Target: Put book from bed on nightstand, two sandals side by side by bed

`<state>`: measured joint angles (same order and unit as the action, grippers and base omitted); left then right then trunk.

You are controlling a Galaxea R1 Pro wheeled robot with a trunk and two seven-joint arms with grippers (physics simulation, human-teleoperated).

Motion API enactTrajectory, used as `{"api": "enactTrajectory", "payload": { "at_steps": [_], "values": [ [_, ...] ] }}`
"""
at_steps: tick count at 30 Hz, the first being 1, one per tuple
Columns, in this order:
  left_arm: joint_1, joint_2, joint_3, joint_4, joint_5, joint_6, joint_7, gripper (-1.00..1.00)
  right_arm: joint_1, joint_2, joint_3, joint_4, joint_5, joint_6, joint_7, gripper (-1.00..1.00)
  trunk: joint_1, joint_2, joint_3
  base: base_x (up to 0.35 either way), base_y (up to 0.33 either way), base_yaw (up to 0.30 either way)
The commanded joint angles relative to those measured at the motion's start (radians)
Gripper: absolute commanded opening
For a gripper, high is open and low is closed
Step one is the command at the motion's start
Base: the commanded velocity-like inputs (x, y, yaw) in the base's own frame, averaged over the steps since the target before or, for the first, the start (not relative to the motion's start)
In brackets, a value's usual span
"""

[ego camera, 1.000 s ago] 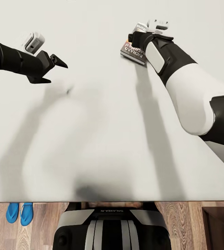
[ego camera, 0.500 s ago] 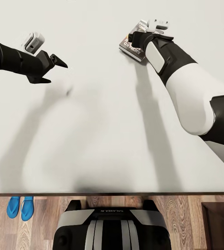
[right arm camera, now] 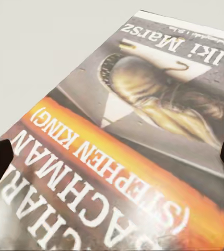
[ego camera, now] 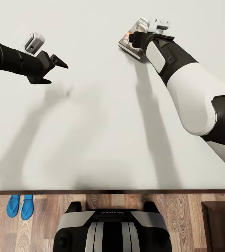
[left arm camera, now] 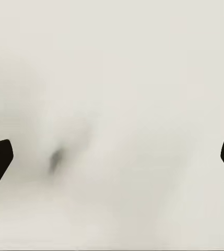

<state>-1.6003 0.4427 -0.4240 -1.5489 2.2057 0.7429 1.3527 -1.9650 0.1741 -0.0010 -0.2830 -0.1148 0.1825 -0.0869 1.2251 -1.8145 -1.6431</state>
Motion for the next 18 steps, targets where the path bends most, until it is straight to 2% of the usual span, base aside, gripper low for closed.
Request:
{"api": "enactTrajectory", "payload": {
  "at_steps": [1,9,18],
  "values": [
    [-0.001,0.001,-0.001,0.000,0.005,0.009,0.007,1.00,0.000,0.000,-0.004,0.077,-0.010,0.005,-0.005,1.00,0.000,0.000,-0.001,-0.250,-0.079,0.000],
    [-0.001,0.001,0.002,0.000,0.005,0.009,0.006,1.00,0.000,0.000,-0.004,0.077,-0.010,0.006,-0.005,1.00,0.000,0.000,-0.001,-0.293,-0.092,0.000],
    [-0.001,0.000,0.004,0.000,0.003,0.009,0.006,1.00,-0.009,0.000,-0.008,0.069,-0.011,0.010,-0.005,1.00,0.000,0.000,-0.001,-0.077,-0.018,0.000]
  ]
}}
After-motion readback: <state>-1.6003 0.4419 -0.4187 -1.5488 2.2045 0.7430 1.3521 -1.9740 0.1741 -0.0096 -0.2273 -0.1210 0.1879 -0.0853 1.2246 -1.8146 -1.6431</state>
